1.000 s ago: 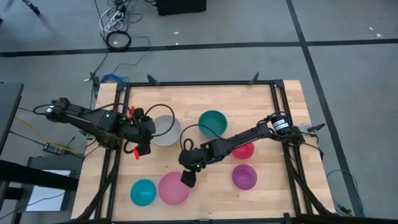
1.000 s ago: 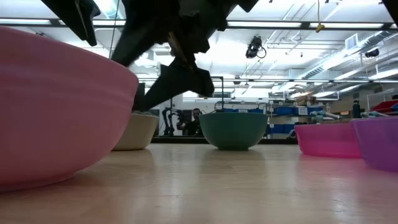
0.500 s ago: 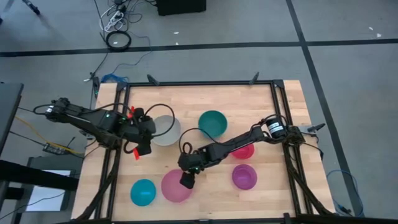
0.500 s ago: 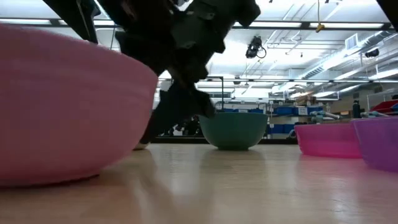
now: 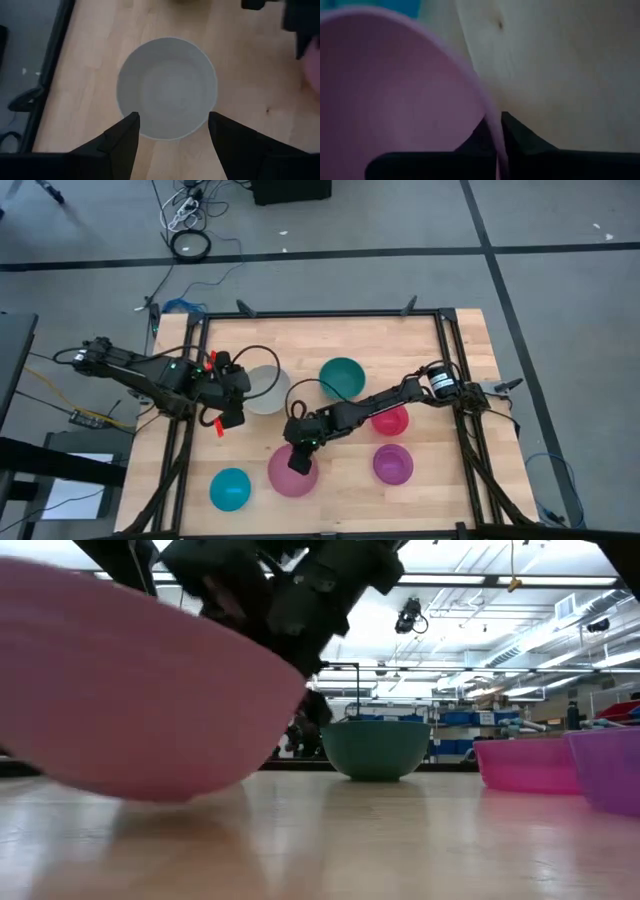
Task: Nest bowls inside each other
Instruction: Stack the pink bowl on top of the gray bowl
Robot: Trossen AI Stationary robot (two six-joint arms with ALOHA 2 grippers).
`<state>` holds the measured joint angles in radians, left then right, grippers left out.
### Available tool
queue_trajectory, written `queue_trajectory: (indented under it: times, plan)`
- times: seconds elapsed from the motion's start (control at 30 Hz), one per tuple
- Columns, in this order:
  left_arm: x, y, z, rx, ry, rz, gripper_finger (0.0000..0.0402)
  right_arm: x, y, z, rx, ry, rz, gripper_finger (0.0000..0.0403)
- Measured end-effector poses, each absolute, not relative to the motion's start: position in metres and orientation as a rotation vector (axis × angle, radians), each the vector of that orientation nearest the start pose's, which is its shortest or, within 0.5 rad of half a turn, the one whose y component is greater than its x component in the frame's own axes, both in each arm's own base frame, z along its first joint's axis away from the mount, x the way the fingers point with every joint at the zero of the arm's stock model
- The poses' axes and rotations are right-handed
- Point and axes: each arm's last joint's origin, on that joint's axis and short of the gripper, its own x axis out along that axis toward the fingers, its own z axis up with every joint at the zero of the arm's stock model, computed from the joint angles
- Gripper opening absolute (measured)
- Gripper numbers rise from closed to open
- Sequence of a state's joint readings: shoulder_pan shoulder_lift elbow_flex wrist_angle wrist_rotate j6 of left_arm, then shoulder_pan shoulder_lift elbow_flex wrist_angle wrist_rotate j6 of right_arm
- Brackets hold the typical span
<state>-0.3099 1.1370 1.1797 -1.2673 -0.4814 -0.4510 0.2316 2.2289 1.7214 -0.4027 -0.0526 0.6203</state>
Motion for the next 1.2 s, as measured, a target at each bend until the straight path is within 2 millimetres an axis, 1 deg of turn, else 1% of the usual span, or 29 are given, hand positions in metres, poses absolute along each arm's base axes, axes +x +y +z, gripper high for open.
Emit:
queue_trajectory:
  times: [0.07,0.13,0.23,0.3,0.37,0.47,0.53,0.6,0.67,0.73,0.87,0.97,1.1,1.2]
  plan:
    - [0.179,-0.043,0.326,0.079,1.047,0.413,0.0245,0.472,0.106,0.185,0.471,0.923,-0.016,0.0003]
    - [0.180,-0.043,0.326,0.072,1.032,0.413,0.0245,0.471,0.094,0.205,0.447,0.889,-0.012,0.0003]
    - [0.183,-0.044,0.328,0.058,1.001,0.410,0.0245,0.469,0.063,0.229,0.384,0.867,-0.090,0.0002]
    - [0.184,-0.044,0.331,0.062,0.975,0.419,0.0245,0.468,0.040,0.239,0.328,0.867,-0.163,0.0001]
    - [0.185,-0.043,0.338,0.074,0.928,0.447,0.0245,0.470,0.016,0.247,0.297,0.848,-0.207,0.0001]
    - [0.185,-0.040,0.357,0.099,0.832,0.526,0.0245,0.474,-0.021,0.250,0.302,0.827,-0.225,0.0001]
    - [0.183,-0.038,0.373,0.101,0.759,0.569,0.0245,0.475,-0.043,0.245,0.292,0.827,-0.255,0.0001]
    - [0.181,-0.037,0.389,0.101,0.703,0.585,0.0245,0.478,-0.062,0.241,0.290,0.791,-0.276,0.0001]
    - [0.179,-0.036,0.402,0.101,0.664,0.578,0.0245,0.478,-0.076,0.238,0.290,0.784,-0.277,0.0000]
    - [0.178,-0.035,0.411,0.106,0.629,0.571,0.0245,0.484,-0.085,0.239,0.288,0.716,-0.254,0.0000]
    - [0.179,-0.035,0.419,0.123,0.596,0.560,0.0245,0.485,-0.091,0.236,0.249,0.714,-0.245,0.0000]
    - [0.179,-0.035,0.419,0.128,0.601,0.560,0.0245,0.489,-0.091,0.240,0.197,0.665,-0.228,0.0007]
    - [0.179,-0.035,0.419,0.128,0.601,0.560,0.0245,0.491,-0.087,0.242,0.187,0.630,-0.218,0.0018]
    - [0.179,-0.035,0.418,0.127,0.599,0.561,0.0245,0.497,-0.085,0.231,0.183,0.633,-0.198,0.0018]
